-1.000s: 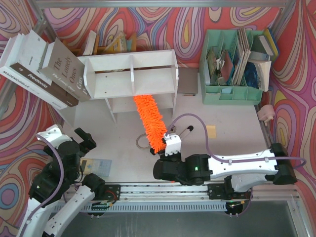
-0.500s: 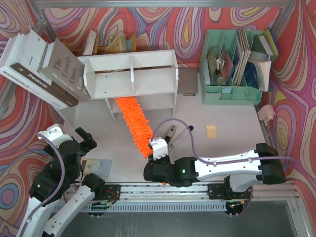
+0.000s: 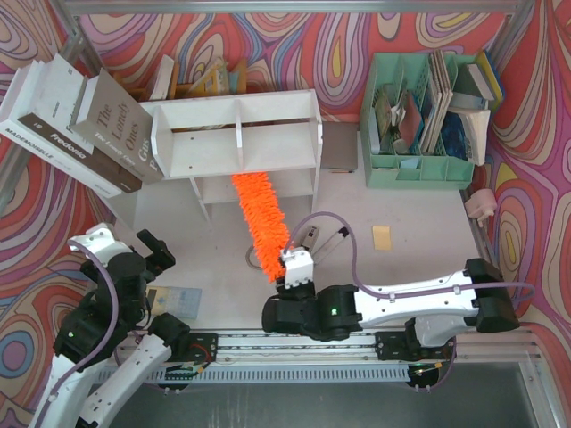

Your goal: Dust the bookshelf with a duster

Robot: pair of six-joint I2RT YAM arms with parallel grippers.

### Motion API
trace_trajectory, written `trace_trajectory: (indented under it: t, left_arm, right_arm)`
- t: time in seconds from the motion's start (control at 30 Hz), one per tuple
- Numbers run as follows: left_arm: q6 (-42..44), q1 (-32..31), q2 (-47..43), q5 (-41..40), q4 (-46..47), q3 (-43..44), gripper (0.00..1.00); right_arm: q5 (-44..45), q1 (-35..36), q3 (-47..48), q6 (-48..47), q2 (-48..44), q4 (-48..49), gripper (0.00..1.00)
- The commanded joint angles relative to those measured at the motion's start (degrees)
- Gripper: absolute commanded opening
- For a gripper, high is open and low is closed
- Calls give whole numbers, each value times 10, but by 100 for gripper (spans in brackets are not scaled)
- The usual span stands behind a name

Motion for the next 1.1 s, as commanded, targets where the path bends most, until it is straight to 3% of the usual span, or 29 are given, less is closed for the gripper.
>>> trace_trajectory:
  t: [0.0,0.13,0.23,0.33,0.5,0.7,1.07]
  left_arm:
    - [0,-3,-4,-4,-8,-1,98]
    - [0,-3,-1,-4,-9,0,98]
    - [0,-4,-1,-4,-9,0,98]
    - [-1,-3,-3,-5,-10,0,98]
    - [-2,-4,-1,-7,-10,0,98]
    - [-2,-3,1,-9,-11,1,98]
    - [-5,-4,-10,-13,-12,0,98]
  right_arm:
    - [114,0,-5,170,-43,-151,0]
    - [133,0,-4,269,-50,-244,0]
    - [134,0,-12,288,-54,-256,0]
    - [120,0,-23,223,-55,-187,0]
    - [60,0,-36,-13,-53,36,0]
    - [54,1,-26,-40,-37,53,0]
    - [138,-1,-41,249,-72,-201,0]
